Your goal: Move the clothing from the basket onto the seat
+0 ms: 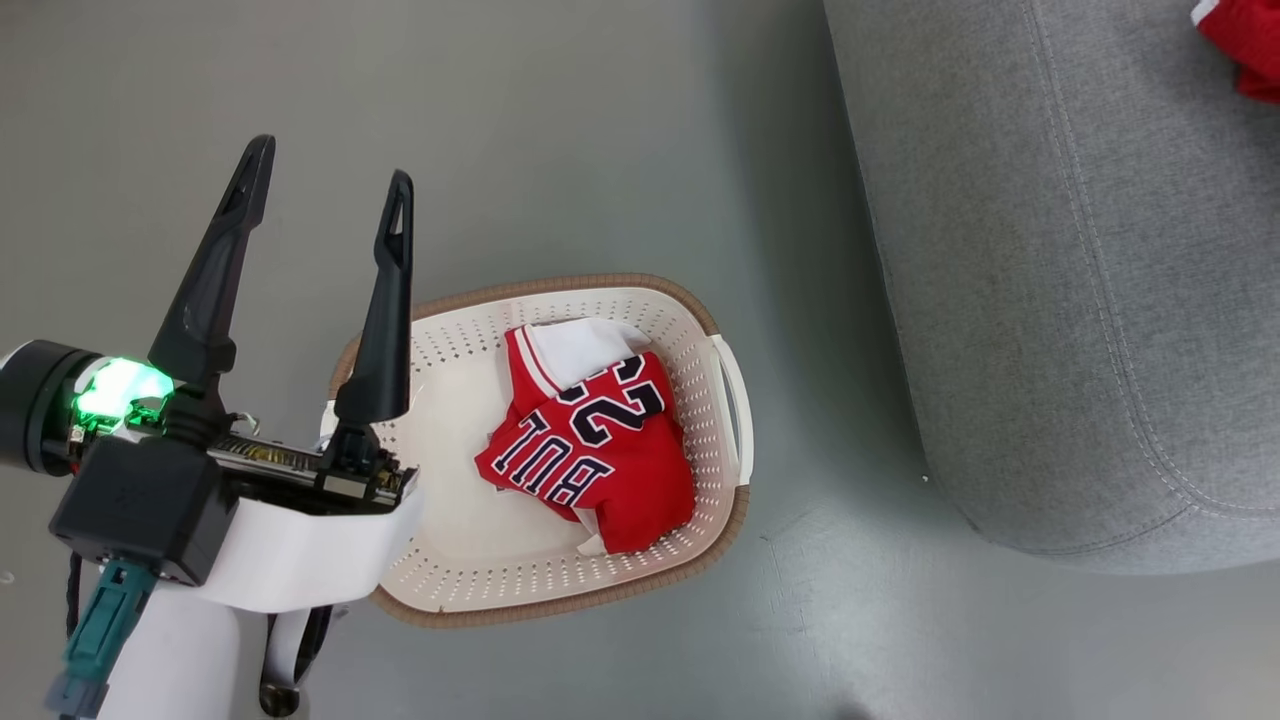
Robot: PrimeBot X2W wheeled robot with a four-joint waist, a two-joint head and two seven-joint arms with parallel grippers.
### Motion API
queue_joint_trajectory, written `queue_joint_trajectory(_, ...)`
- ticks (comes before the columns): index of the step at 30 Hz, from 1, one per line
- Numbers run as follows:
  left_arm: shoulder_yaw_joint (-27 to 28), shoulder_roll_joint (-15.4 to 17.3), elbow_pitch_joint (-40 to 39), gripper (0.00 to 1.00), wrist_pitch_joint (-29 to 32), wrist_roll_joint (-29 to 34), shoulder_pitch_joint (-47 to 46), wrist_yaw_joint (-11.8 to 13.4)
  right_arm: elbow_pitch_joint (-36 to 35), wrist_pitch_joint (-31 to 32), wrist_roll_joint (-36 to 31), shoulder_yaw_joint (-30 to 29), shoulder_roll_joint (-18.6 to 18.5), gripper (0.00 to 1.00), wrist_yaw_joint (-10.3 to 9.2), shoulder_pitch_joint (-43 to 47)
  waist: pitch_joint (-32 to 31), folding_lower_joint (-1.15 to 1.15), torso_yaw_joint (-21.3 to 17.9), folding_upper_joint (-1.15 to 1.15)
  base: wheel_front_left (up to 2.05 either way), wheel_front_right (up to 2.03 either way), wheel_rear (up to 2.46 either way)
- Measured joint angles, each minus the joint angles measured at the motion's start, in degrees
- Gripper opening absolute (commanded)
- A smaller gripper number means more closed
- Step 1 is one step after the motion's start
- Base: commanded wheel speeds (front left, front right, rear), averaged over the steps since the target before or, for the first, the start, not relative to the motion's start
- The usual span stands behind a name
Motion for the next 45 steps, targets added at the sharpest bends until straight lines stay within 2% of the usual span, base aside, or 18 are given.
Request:
queue_joint_trajectory(5, 0.0, -0.7, 1.2, 1.0, -0.8, -0.5, -0.6, 0.1, 1.5, -0.9, 0.1, -0.4, 0.6, 0.0, 0.0, 1.6, -0.4, 0.0, -0.4, 0.0, 0.0, 0.0, 0.0)
queue_joint_trajectory(6, -0.1, -0.8, 1.6, 1.0, -1.0, -0.5, -0.6, 0.1, 1.4, -1.3, 0.1, -0.4, 0.8, 0.09, 0.0, 2.1, -0.5, 0.0, -0.5, 0.0, 0.0, 0.0, 0.0)
queue_joint_trajectory(8, -0.2, -0.8, 2.1, 1.0, -1.2, -0.6, -0.6, 0.1, 1.6, -1.4, 0.1, -0.4, 1.6, 0.33, 0.0, 2.3, -0.7, 0.0, -0.6, 0.0, 0.0, 0.0, 0.0)
queue_joint_trajectory(10, -0.2, -1.0, 2.5, 1.0, -1.5, -0.7, -0.6, 0.1, 1.6, -1.5, 0.2, 0.1, 1.7, 0.47, 0.0, 2.3, -1.0, 0.0, -0.6, 0.0, 0.0, 0.0, 0.0)
queue_joint_trajectory(12, -0.2, -1.3, 2.9, 1.0, -1.7, -0.9, -0.6, 0.1, 1.8, -1.9, 1.0, 0.1, 1.7, 0.94, 0.0, 2.3, -1.3, 0.0, -0.6, 0.0, 0.0, 0.0, 0.0)
queue_joint_trajectory(13, -0.2, -1.6, 3.1, 1.0, -1.7, -0.9, -0.6, 0.1, 2.1, -2.0, 1.6, 0.2, 1.6, 1.0, 0.0, 2.3, -1.4, 0.0, -0.6, 0.0, 0.0, 0.0, 0.0)
queue_joint_trajectory(21, -0.1, -2.4, 5.6, 1.0, -2.7, -0.9, -0.6, 0.7, 2.3, -2.9, 3.0, 2.9, 2.6, 1.0, -0.01, 4.5, -3.1, 0.0, -0.3, 0.0, 0.0, 0.0, 0.0)
queue_joint_trajectory(33, 1.9, -3.8, 10.0, 1.0, -3.2, -2.0, -0.3, 1.9, -1.1, -3.4, 3.9, 12.5, 4.4, 1.0, -0.01, 9.8, -7.2, 0.0, 0.4, 0.0, 0.0, 0.0, 0.0)
queue_joint_trajectory(45, 3.5, -4.6, 13.1, 1.0, -3.7, -3.8, 3.2, 2.2, -15.7, -3.4, 7.1, 15.4, 5.0, 1.0, -0.01, 16.7, -12.3, 0.0, 0.7, 0.0, 0.0, 0.0, 0.0)
